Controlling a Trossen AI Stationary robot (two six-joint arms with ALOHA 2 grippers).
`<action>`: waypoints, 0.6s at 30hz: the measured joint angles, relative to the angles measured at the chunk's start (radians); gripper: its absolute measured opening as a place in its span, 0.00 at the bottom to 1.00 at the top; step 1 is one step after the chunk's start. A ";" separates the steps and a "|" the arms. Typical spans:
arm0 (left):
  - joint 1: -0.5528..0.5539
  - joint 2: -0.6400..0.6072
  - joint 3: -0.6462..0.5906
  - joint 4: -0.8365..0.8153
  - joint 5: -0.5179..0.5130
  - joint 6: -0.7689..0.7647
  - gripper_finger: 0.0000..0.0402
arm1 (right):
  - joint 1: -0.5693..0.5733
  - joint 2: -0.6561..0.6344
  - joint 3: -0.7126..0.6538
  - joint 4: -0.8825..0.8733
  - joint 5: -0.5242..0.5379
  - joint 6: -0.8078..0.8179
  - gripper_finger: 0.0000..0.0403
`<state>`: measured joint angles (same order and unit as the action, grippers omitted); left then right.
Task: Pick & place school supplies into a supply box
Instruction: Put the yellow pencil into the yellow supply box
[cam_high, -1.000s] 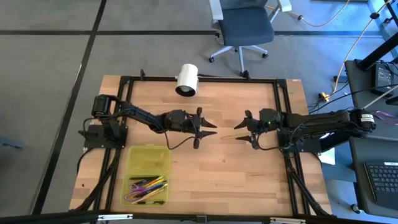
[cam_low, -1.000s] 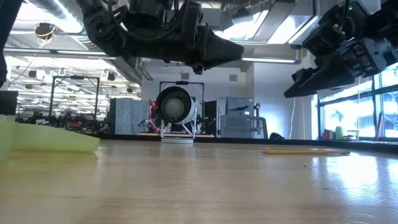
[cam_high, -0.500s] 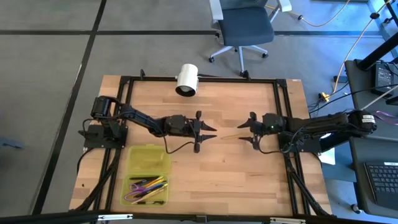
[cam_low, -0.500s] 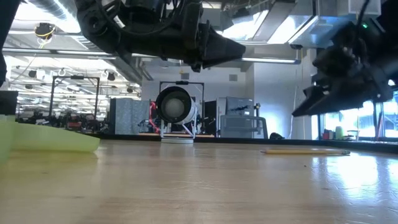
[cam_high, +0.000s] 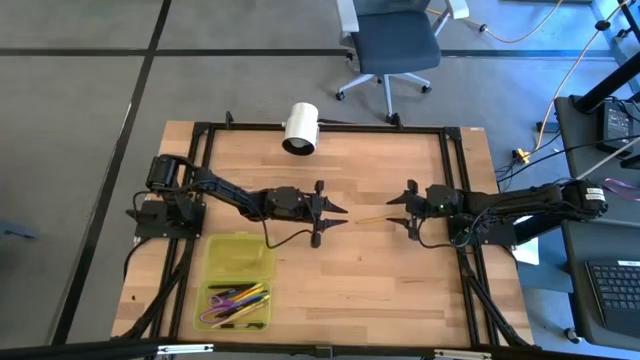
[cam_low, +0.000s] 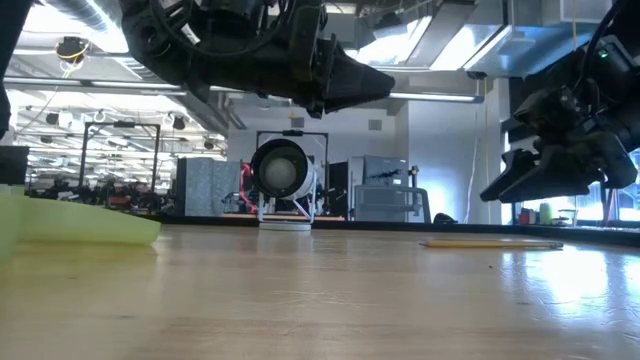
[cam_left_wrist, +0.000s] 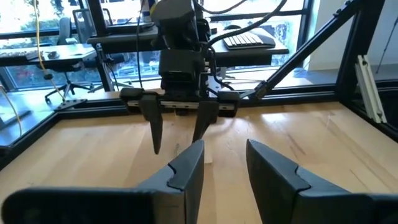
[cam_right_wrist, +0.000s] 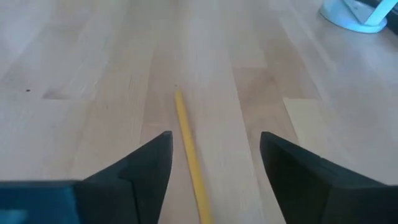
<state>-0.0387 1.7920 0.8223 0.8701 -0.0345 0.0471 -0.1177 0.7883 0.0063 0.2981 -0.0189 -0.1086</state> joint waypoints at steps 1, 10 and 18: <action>0.000 0.000 0.000 -0.001 0.000 -0.002 0.28 | 0.000 0.000 0.000 -0.007 0.000 0.000 0.61; 0.000 0.169 0.182 -0.092 -0.001 -0.036 0.26 | 0.000 0.000 0.000 -0.052 0.008 0.005 0.60; 0.026 0.305 0.503 -0.640 -0.129 -0.016 0.33 | 0.000 0.001 0.000 -0.073 0.011 0.052 0.60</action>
<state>-0.0127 2.0972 1.3248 0.2299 -0.1635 0.0307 -0.1177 0.7895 0.0063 0.2256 -0.0080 -0.0566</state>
